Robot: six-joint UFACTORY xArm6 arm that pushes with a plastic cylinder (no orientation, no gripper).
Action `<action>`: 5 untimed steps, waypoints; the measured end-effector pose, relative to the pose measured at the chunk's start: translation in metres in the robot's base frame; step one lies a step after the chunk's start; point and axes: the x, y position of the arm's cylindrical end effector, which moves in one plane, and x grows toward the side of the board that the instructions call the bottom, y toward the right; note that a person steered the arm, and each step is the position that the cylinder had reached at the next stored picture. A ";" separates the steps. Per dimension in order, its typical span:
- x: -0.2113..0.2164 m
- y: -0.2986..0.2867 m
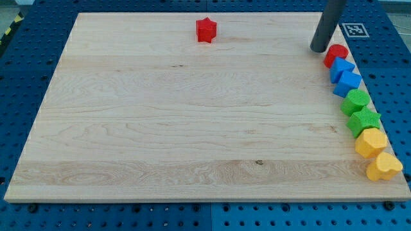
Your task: Keep the red circle vertically above the blue triangle
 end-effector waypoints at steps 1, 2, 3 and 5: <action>0.002 -0.011; 0.011 -0.011; 0.012 -0.011; 0.012 -0.061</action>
